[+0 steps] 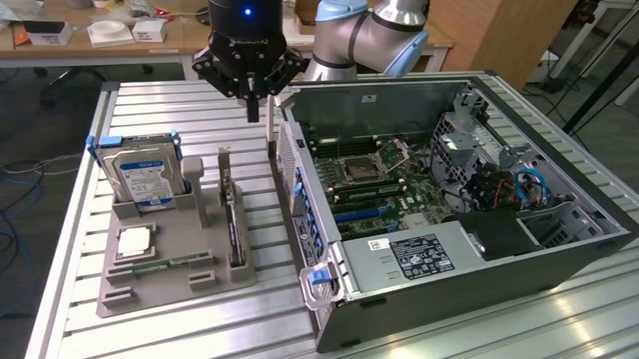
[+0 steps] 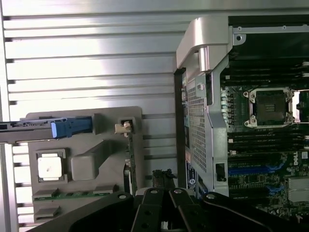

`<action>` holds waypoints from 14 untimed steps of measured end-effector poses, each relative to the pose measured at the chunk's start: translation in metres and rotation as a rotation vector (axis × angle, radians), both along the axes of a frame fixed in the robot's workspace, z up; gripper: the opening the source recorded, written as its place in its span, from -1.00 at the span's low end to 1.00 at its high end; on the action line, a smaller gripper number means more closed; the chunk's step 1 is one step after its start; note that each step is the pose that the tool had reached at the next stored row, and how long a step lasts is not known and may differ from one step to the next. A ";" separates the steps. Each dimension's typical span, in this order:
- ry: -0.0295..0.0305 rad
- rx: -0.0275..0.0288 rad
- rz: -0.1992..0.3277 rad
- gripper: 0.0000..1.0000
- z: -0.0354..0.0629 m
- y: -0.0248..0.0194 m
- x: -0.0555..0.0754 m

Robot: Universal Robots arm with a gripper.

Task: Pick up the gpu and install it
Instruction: 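Reach for the gpu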

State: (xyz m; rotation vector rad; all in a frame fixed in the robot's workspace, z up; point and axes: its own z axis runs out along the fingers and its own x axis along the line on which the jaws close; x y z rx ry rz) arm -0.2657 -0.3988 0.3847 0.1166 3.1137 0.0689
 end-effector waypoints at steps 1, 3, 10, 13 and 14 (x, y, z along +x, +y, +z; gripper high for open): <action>0.0000 0.0000 0.000 -0.79 0.0000 0.0000 -0.001; 0.0000 0.0000 0.000 -0.79 -0.0002 0.0000 -0.004; 0.0000 0.0000 0.000 -0.79 -0.0006 0.0000 -0.012; 0.0000 0.0000 0.000 -0.79 -0.0007 0.0000 -0.015; 0.0000 0.0000 0.000 -0.79 -0.0008 0.0000 -0.017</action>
